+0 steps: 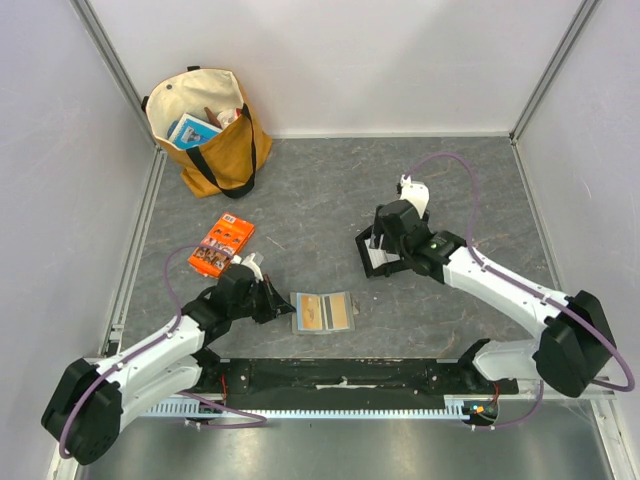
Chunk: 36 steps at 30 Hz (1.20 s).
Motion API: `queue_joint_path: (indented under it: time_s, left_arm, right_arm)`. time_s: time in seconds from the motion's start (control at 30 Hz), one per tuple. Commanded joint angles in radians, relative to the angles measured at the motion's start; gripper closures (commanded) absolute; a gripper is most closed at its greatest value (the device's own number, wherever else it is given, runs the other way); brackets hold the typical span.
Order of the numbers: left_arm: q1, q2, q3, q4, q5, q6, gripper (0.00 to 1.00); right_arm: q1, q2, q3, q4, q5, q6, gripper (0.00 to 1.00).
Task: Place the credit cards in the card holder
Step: Insert the credit card into the card holder, then pick up the credit card from the storage box.
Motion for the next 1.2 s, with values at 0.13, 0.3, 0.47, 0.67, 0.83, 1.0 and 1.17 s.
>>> queue_joint_path:
  time_s: [0.13,0.3,0.47,0.67,0.83,1.0,1.17]
  left_arm:
    - [-0.002,0.012,0.030,-0.009,0.004,-0.001,0.98]
    - [-0.002,0.024,0.040,-0.015,-0.001,0.005,0.98]
    - [0.000,0.043,0.047,-0.012,0.002,0.011,0.98]
    - [-0.002,0.056,0.050,-0.008,-0.001,0.013,0.98]
    - [0.000,0.069,0.052,-0.002,-0.001,0.014,0.98]
    - [-0.002,0.090,0.058,0.008,0.008,0.017,0.98]
    - [-0.002,0.093,0.058,0.008,0.011,0.019,0.98]
  right_arm:
    - [-0.151,0.098,-0.006,0.018,-0.150,-0.163,0.24]
    - [-0.205,0.132,-0.017,0.052,-0.178,-0.201,0.23]
    - [-0.274,0.181,-0.026,0.082,-0.247,-0.230,0.22]
    - [-0.314,0.225,-0.052,0.125,-0.305,-0.237,0.21]
    - [-0.343,0.239,-0.078,0.159,-0.367,-0.230,0.20]
    - [-0.361,0.257,-0.086,0.168,-0.445,-0.233,0.21]
    - [-0.389,0.224,-0.092,0.184,-0.502,-0.235,0.25]
